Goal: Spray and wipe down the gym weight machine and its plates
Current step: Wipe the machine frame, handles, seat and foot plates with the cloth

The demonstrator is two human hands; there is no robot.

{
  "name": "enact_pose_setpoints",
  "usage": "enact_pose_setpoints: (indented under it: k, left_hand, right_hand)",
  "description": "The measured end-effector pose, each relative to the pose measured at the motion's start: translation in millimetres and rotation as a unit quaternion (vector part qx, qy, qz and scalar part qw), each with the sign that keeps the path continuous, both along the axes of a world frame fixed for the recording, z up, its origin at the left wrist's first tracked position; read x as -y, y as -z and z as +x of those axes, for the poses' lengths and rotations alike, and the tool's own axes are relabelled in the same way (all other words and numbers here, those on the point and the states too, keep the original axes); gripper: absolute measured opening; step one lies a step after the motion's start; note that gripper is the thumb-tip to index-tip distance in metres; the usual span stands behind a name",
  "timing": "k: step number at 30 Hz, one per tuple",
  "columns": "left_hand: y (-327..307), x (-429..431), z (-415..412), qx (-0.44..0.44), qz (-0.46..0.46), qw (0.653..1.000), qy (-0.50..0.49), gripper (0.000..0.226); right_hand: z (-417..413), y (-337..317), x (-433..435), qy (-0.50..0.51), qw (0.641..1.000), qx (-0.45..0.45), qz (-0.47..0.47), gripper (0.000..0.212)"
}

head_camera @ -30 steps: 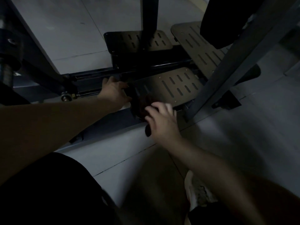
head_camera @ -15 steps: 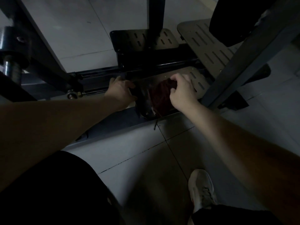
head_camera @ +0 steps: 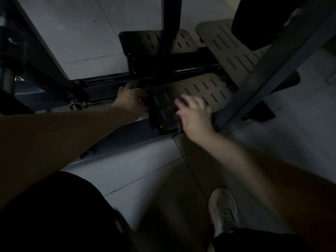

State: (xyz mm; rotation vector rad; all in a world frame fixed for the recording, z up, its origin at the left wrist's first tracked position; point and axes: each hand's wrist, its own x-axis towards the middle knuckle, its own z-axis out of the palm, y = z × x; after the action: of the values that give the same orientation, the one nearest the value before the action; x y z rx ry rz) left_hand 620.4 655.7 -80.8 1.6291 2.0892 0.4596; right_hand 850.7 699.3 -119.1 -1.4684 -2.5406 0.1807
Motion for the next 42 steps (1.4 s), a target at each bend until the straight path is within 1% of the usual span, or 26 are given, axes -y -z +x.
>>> enact_pose_setpoints:
  k: [2, 3, 4, 5, 6, 8, 10, 11, 12, 13, 14, 16, 18, 19, 20, 21, 24, 25, 27, 29, 31, 34, 39, 40, 41, 42]
  left_hand:
    - [0.0, 1.0, -0.5, -0.003, -0.001, 1.000, -0.005, 0.053]
    - [-0.4, 1.2, -1.4, -0.004, -0.004, 1.000, -0.006, 0.053]
    - [-0.4, 1.2, -1.8, -0.005, -0.007, 1.000, -0.005, 0.053]
    - [-0.5, 1.2, -2.3, -0.006, -0.008, 1.000, -0.005, 0.053]
    - [-0.6, 0.9, -2.4, -0.006, -0.008, 1.000, -0.005, 0.053]
    - [-0.7, -0.3, -2.3, -0.006, -0.006, 1.000, -0.002, 0.053]
    - [-1.4, -0.7, -2.5, -0.010, -0.006, 1.000, 0.006, 0.054]
    - [-1.4, -1.4, -2.6, -0.011, -0.003, 1.000, 0.009, 0.054]
    - [-0.7, -1.7, -2.8, -0.014, 0.001, 1.000, 0.010, 0.055]
    - [-0.2, -2.2, -2.6, -0.016, 0.004, 1.000, 0.012, 0.055]
    - [0.6, -2.4, -1.7, -0.018, 0.003, 1.000, 0.013, 0.054]
    - [2.7, -2.6, -2.3, -0.020, -0.003, 1.000, 0.008, 0.055]
    - [5.4, -3.4, -4.4, -0.023, -0.006, 1.000, 0.004, 0.055]
    - [6.1, -3.8, -5.7, -0.026, -0.007, 1.000, 0.005, 0.055]
    - [7.3, -4.4, -6.5, -0.029, -0.009, 1.000, 0.006, 0.055]
    - [7.8, -5.8, -7.0, -0.032, -0.008, 0.999, 0.006, 0.056]
    - [10.2, -9.2, -7.3, -0.040, -0.007, 0.999, 0.009, 0.054]
    - [10.9, -9.8, -7.8, -0.043, -0.008, 0.999, 0.011, 0.054]
    - [11.5, -9.6, -8.3, -0.049, -0.013, 0.999, 0.015, 0.053]
    - [11.2, -9.0, -7.8, -0.057, -0.017, 0.998, 0.016, 0.053]
    - [9.3, -7.5, -3.6, -0.063, -0.021, 0.998, 0.014, 0.054]
    - [7.9, 0.1, 5.6, -0.072, -0.032, 0.997, 0.014, 0.057]
    - [19.2, 27.1, 17.4, -0.096, -0.005, 0.995, 0.038, 0.054]
    - [21.8, 33.2, 17.7, -0.099, 0.002, 0.994, 0.043, 0.055]
    - [24.4, 39.6, 17.5, -0.100, 0.011, 0.994, 0.050, 0.056]
    - [26.3, 47.0, 17.9, -0.100, 0.018, 0.993, 0.057, 0.058]
  right_hand:
    - [9.5, -5.7, -30.3, 0.142, 0.990, 0.000, -0.016, 0.047]
    - [5.6, -8.0, -36.0, 0.187, 0.982, -0.006, -0.029, 0.048]
    - [-2.7, -9.0, -32.8, 0.211, 0.977, -0.008, -0.035, 0.049]
    - [-14.2, -6.9, -23.1, 0.207, 0.978, -0.006, -0.031, 0.050]
    - [-25.1, -5.4, -7.9, 0.176, 0.984, -0.010, -0.026, 0.051]
    - [-41.1, -0.2, 27.9, 0.047, 0.998, -0.033, -0.026, 0.050]
    - [-44.2, 4.2, 57.9, -0.086, 0.993, -0.061, -0.047, 0.047]
    - [-41.6, 5.9, 62.1, -0.139, 0.988, -0.058, -0.031, 0.045]
    - [-37.5, 6.8, 56.7, -0.173, 0.984, -0.049, -0.009, 0.044]
    - [-32.8, 6.7, 45.0, -0.167, 0.985, -0.042, 0.001, 0.044]
    - [-26.8, 6.9, 29.9, -0.123, 0.992, -0.036, -0.003, 0.045]
    - [-14.0, 4.5, -4.3, 0.012, 0.999, -0.029, -0.009, 0.046]
    - [-3.6, -1.4, -37.2, 0.133, 0.991, -0.020, -0.009, 0.046]
    - [-4.6, -3.9, -47.7, 0.169, 0.985, -0.019, -0.019, 0.046]
    - [-9.2, -4.9, -51.7, 0.177, 0.984, -0.022, -0.027, 0.045]
    - [-17.5, -4.5, -50.1, 0.156, 0.987, -0.032, -0.028, 0.044]
    - [-40.3, -2.5, -18.9, 0.006, 0.997, -0.078, -0.027, 0.041]
    - [-42.2, 0.0, -3.8, -0.044, 0.995, -0.084, -0.031, 0.040]
    - [-37.5, 7.9, 25.1, -0.107, 0.991, -0.078, -0.017, 0.042]
    - [-26.2, 15.9, 47.1, -0.120, 0.990, -0.072, 0.016, 0.048]
    - [-9.1, 21.2, 61.5, -0.115, 0.989, -0.080, 0.039, 0.049]
    - [19.4, 26.1, 81.5, -0.085, 0.991, -0.098, 0.045, 0.050]
    - [55.5, 48.2, 111.9, -0.067, 0.994, -0.055, -0.072, 0.047]
    - [60.2, 54.6, 112.5, -0.053, 0.991, -0.073, -0.103, 0.046]
    - [62.9, 54.6, 112.7, -0.022, 0.982, -0.112, -0.149, 0.041]
    - [62.5, 50.4, 112.1, 0.027, 0.965, -0.159, -0.207, 0.035]
